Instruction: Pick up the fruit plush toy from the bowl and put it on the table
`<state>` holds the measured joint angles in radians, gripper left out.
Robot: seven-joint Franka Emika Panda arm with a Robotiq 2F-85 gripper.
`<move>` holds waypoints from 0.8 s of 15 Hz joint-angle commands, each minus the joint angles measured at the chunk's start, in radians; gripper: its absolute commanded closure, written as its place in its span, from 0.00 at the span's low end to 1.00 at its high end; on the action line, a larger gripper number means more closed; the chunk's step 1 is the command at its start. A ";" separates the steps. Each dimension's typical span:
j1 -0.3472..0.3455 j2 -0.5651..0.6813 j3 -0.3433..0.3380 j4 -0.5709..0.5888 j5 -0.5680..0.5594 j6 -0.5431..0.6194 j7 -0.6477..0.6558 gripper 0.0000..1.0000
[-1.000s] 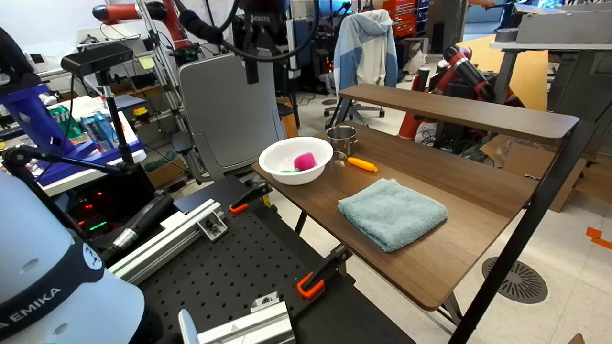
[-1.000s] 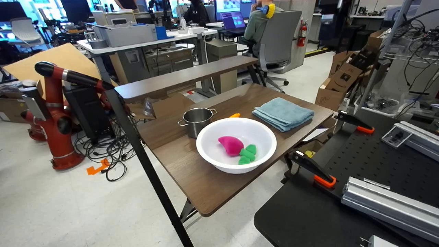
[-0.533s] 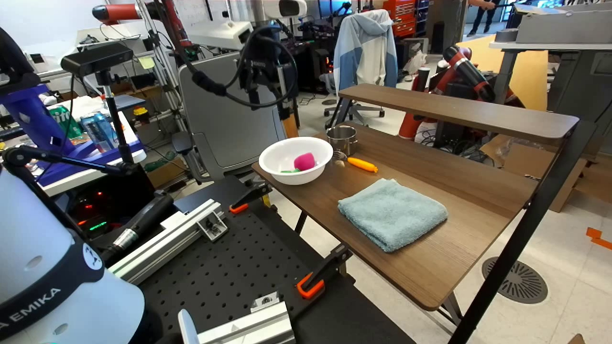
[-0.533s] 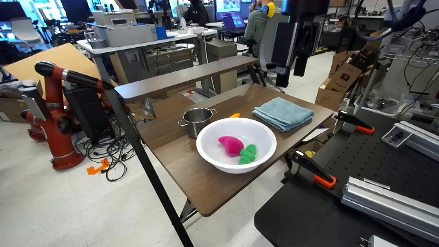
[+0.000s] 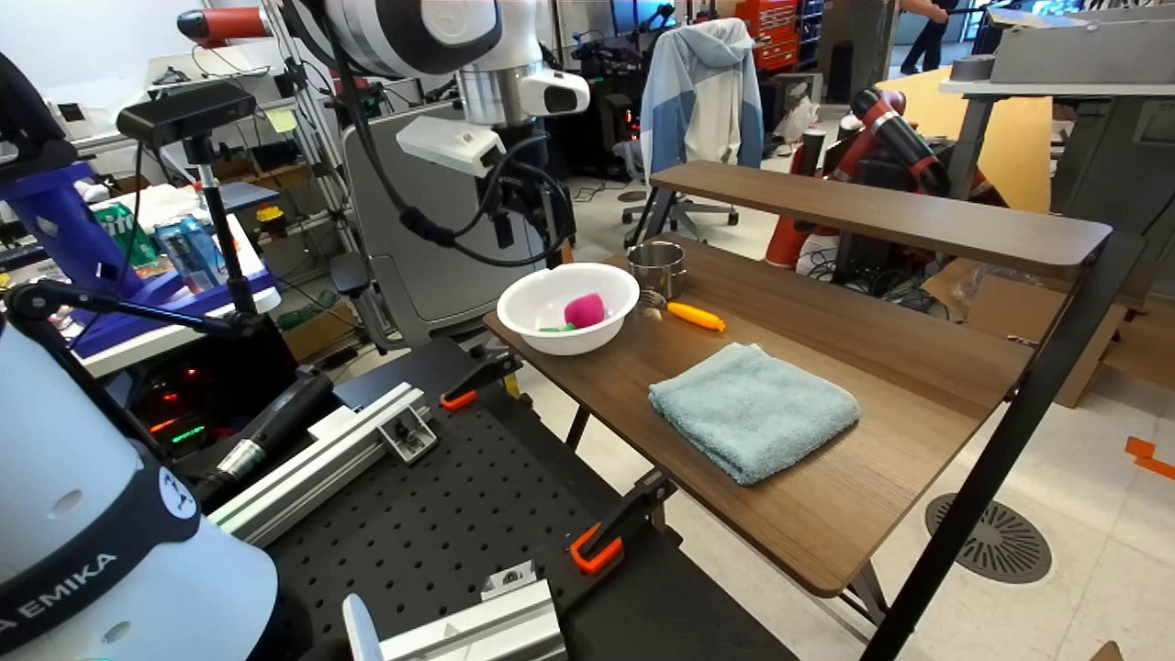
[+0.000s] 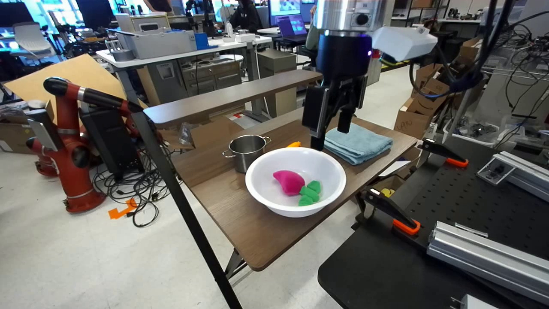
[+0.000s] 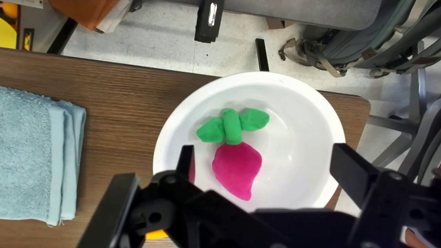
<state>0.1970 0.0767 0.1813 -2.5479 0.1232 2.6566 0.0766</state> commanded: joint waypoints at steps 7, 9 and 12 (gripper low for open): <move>0.028 0.293 -0.035 0.211 -0.073 0.093 0.093 0.00; 0.048 0.354 -0.056 0.267 -0.106 0.080 0.118 0.00; 0.080 0.440 -0.082 0.347 -0.138 0.067 0.145 0.00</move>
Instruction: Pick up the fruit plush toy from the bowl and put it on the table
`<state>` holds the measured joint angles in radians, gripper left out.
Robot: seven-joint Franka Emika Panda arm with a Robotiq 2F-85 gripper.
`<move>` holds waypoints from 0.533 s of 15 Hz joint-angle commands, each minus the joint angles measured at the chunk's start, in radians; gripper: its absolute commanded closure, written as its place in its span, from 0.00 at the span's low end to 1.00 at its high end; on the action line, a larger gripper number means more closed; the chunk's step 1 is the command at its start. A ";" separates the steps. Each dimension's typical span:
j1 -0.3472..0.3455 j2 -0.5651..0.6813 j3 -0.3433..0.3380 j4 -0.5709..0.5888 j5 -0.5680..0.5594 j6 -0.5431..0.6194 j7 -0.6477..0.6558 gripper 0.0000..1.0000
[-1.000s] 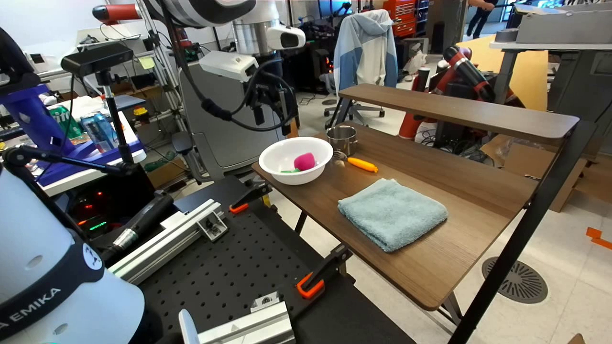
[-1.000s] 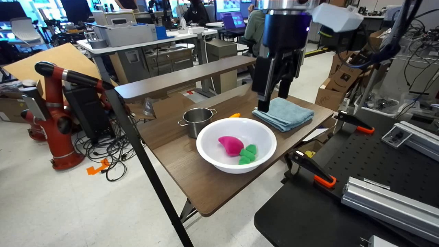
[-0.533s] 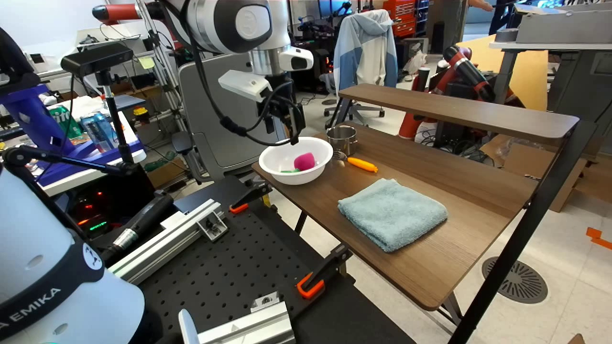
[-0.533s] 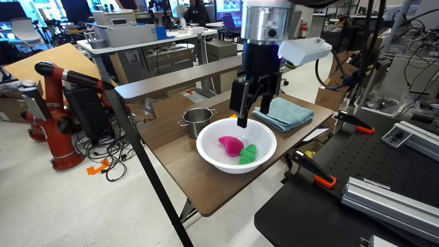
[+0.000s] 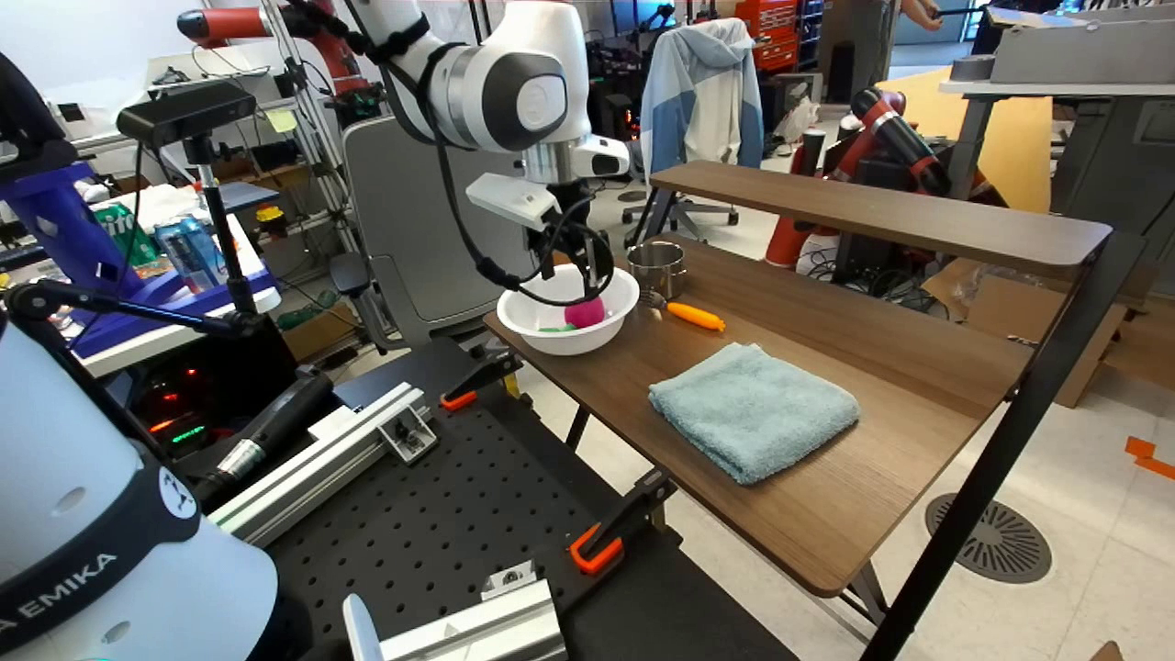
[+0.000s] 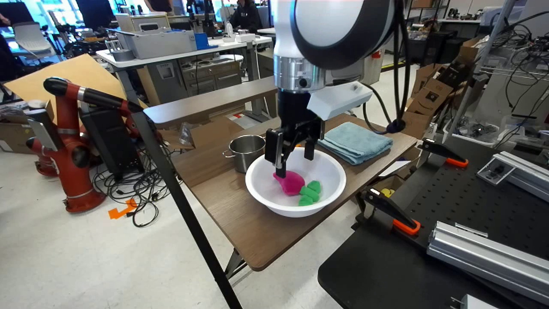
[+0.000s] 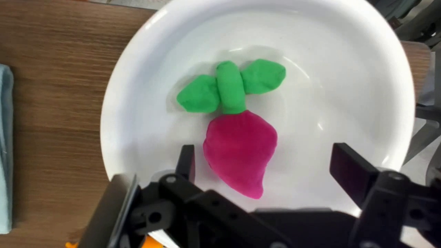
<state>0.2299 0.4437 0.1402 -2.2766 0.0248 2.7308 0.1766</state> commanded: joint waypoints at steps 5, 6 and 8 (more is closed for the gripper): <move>0.101 0.178 -0.066 0.182 -0.066 -0.035 0.065 0.00; 0.111 0.190 -0.070 0.195 -0.067 -0.039 0.067 0.00; 0.126 0.211 -0.077 0.218 -0.072 -0.046 0.064 0.25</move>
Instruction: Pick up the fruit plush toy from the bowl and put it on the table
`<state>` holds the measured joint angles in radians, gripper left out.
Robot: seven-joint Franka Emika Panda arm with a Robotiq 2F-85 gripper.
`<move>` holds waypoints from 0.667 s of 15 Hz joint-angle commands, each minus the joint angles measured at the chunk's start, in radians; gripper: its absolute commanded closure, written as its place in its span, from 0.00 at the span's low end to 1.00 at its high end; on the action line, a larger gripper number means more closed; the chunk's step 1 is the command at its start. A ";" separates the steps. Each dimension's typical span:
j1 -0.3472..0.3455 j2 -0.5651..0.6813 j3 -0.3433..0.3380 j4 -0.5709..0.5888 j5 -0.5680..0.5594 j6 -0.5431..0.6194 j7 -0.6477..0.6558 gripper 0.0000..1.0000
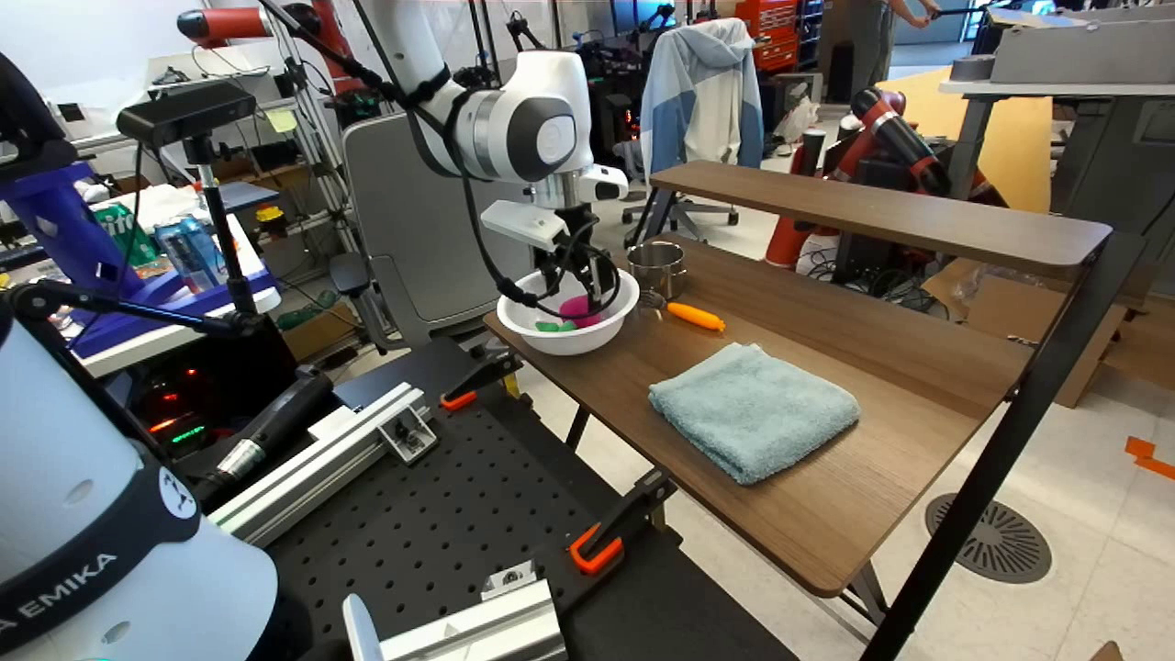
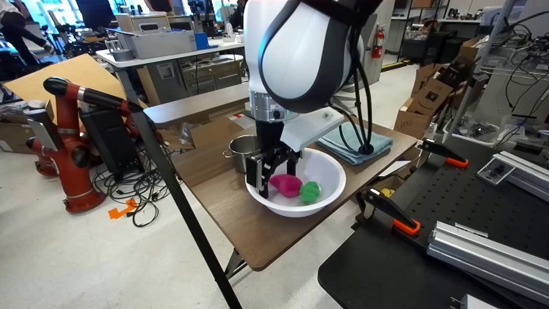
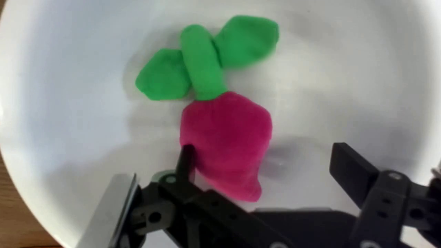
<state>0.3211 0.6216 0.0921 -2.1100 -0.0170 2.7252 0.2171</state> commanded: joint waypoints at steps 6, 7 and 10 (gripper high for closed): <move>0.036 0.049 -0.027 0.079 -0.035 -0.069 0.009 0.66; 0.035 0.049 -0.025 0.080 -0.035 -0.071 0.008 0.73; 0.032 0.046 -0.023 0.081 -0.033 -0.070 0.006 0.97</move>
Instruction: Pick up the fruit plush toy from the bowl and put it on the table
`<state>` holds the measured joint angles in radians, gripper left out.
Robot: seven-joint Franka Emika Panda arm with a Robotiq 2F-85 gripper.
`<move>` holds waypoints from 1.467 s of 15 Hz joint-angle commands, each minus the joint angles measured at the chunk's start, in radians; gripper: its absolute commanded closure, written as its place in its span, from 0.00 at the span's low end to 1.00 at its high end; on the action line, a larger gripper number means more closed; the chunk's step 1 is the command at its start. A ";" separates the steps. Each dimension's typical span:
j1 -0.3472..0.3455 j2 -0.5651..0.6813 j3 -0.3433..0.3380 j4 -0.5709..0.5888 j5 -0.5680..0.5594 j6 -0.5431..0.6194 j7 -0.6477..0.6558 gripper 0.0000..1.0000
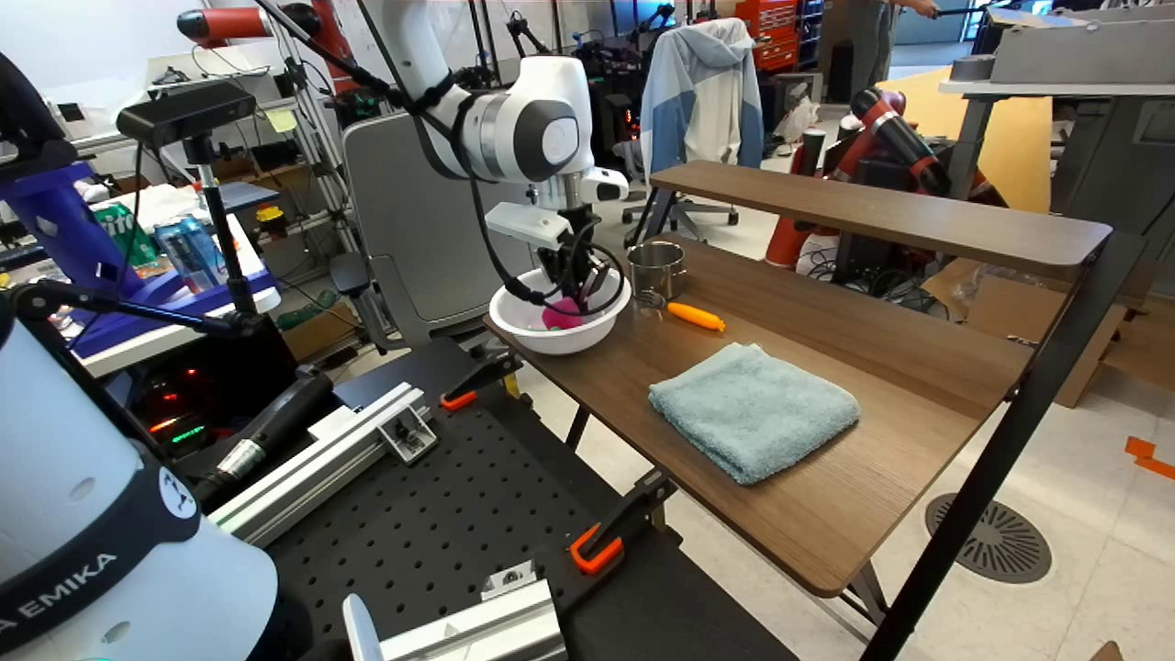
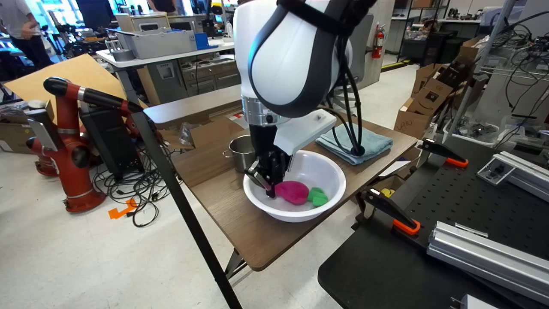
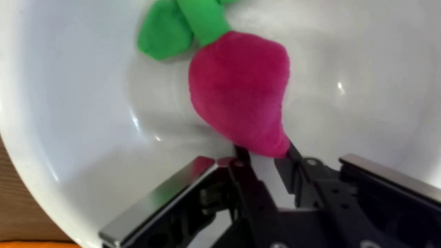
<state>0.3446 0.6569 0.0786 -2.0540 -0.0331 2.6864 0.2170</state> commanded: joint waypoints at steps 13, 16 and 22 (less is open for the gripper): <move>0.008 -0.065 -0.004 -0.016 -0.029 -0.096 0.000 0.60; 0.006 -0.093 -0.003 -0.033 -0.046 -0.127 0.001 0.37; 0.003 -0.139 0.003 -0.081 -0.069 -0.162 -0.002 0.00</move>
<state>0.3459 0.5542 0.0799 -2.1039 -0.0755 2.5591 0.2157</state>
